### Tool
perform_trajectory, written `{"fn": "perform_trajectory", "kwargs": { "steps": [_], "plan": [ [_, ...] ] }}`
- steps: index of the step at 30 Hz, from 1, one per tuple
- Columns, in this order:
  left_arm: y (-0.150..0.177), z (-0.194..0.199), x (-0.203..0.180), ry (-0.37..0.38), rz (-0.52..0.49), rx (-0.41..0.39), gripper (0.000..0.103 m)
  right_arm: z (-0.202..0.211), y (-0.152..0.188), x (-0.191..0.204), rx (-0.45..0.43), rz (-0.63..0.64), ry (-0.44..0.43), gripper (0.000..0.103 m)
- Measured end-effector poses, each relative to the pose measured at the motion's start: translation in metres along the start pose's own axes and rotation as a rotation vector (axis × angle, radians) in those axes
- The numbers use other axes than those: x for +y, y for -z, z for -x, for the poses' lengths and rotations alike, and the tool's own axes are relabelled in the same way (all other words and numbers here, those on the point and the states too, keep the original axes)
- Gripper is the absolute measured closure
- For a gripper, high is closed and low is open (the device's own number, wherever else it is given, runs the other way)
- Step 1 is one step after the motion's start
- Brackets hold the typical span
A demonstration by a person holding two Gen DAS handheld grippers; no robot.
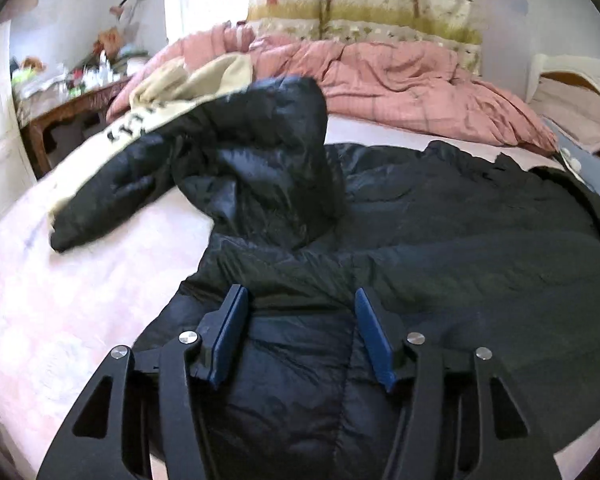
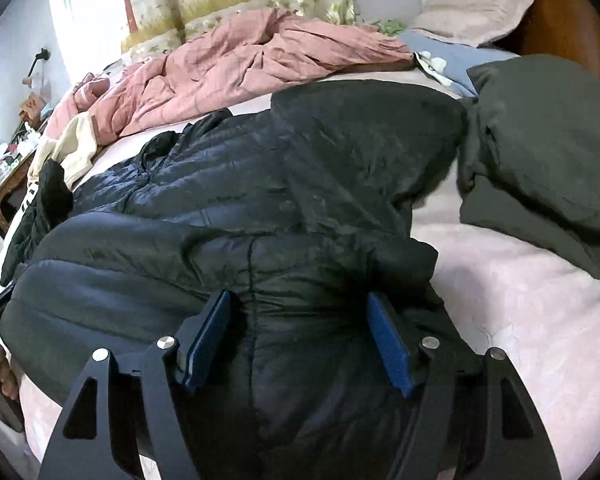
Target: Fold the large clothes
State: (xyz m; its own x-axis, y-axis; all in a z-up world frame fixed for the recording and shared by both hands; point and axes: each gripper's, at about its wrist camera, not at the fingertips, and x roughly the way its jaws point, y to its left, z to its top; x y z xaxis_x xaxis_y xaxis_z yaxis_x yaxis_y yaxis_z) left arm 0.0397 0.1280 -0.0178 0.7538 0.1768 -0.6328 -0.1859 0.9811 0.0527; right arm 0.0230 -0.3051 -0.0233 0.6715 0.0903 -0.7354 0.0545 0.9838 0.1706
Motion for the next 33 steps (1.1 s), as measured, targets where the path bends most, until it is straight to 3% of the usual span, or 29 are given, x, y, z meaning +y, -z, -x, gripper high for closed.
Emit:
{"fn": "perform_trajectory", "kwargs": {
  "steps": [3,5,6,9,12,15,18,21,22,23,24,26,27,28,33],
  "plan": [
    [0.003,0.022,0.008,0.038,0.035,-0.022,0.044,0.032,0.007,-0.006,-0.093,-0.039,-0.010,0.032],
    [0.008,0.044,0.018,0.066,0.093,-0.040,0.022,0.058,0.018,-0.014,-0.159,-0.081,-0.010,0.031],
    [0.014,0.057,0.027,0.085,0.136,-0.058,0.012,0.068,0.025,-0.018,-0.181,-0.107,-0.011,0.023],
    [0.025,0.075,0.036,0.150,0.184,-0.063,0.000,0.089,0.044,-0.033,-0.195,-0.192,-0.040,0.014],
    [0.038,0.074,0.037,0.200,0.230,-0.013,0.000,0.093,0.064,-0.050,-0.155,-0.319,-0.092,0.014],
    [0.053,0.057,0.047,0.285,0.345,0.101,0.000,0.083,0.071,-0.061,-0.107,-0.394,-0.163,0.014],
    [0.059,0.033,0.048,0.320,0.405,0.187,0.000,0.063,0.072,-0.067,-0.049,-0.443,-0.220,0.014],
    [0.051,0.019,0.054,0.339,0.436,0.163,0.000,0.048,0.057,-0.063,-0.065,-0.415,-0.208,0.014],
    [0.046,0.013,0.057,0.354,0.457,0.151,0.006,0.042,0.054,-0.064,-0.054,-0.405,-0.187,0.015],
    [0.043,0.012,0.060,0.356,0.467,0.142,0.014,0.037,0.050,-0.063,-0.047,-0.397,-0.142,0.032],
    [0.040,0.005,0.063,0.311,0.477,0.125,0.033,0.034,0.048,-0.063,-0.044,-0.394,-0.124,0.063],
    [0.037,-0.001,0.064,0.245,0.467,0.127,0.052,0.033,0.049,-0.062,-0.045,-0.404,-0.144,0.079],
    [0.037,0.005,0.062,0.239,0.461,0.106,0.071,0.038,0.051,-0.060,-0.074,-0.400,-0.149,0.085],
    [0.038,0.016,0.058,0.241,0.439,0.074,0.084,0.046,0.052,-0.058,-0.094,-0.388,-0.141,0.086],
    [0.045,0.084,0.041,0.199,0.297,0.004,0.089,0.100,0.065,-0.048,-0.166,-0.270,-0.006,0.089]
  ]
}}
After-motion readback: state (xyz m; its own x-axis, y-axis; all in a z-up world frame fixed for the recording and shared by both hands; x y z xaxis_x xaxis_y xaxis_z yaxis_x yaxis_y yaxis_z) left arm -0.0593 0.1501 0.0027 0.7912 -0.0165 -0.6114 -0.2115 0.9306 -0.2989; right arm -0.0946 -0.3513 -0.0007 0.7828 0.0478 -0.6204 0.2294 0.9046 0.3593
